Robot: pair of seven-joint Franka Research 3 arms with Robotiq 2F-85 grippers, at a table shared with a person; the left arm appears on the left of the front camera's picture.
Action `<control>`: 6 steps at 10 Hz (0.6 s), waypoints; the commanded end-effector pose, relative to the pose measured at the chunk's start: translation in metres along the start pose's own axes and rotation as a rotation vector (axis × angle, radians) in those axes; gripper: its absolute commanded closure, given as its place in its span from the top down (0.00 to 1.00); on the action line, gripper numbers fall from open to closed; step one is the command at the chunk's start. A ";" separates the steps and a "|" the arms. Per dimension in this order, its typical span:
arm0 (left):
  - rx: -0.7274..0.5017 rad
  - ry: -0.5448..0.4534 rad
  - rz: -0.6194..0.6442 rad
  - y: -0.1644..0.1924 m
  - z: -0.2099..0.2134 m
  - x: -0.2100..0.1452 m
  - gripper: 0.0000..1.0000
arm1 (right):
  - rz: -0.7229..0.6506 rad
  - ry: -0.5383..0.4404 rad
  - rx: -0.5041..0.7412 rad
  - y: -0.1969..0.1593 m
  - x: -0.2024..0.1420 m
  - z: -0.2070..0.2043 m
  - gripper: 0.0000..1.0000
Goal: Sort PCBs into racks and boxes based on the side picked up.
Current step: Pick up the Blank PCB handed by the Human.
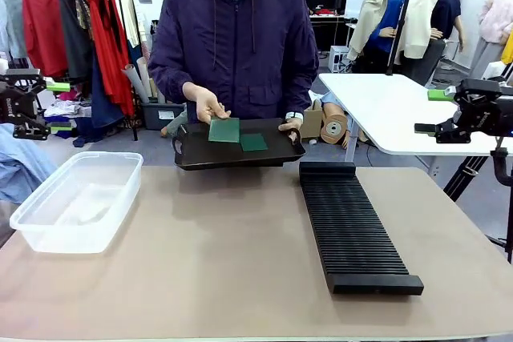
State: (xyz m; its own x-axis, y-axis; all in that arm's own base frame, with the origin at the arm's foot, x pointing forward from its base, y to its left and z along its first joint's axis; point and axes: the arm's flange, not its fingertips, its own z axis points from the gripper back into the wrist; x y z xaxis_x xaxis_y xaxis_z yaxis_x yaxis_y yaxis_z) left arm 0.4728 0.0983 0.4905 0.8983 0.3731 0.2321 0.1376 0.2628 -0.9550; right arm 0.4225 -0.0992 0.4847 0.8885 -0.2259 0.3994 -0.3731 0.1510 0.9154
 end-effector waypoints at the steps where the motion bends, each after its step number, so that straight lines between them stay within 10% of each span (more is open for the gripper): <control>1: -0.003 0.011 -0.003 -0.001 0.002 0.000 1.00 | 0.002 0.000 0.007 0.002 0.000 0.001 1.00; 6: -0.003 0.011 -0.003 -0.001 0.002 0.000 1.00 | 0.002 0.000 0.007 0.002 0.000 0.001 1.00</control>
State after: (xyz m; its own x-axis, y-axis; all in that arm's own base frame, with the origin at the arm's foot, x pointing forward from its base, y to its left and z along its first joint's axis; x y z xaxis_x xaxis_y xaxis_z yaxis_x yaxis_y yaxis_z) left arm 0.4728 0.0983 0.4905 0.8983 0.3730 0.2321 0.1377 0.2628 -0.9550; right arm 0.4225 -0.0992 0.4847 0.8885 -0.2259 0.3994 -0.3731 0.1510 0.9154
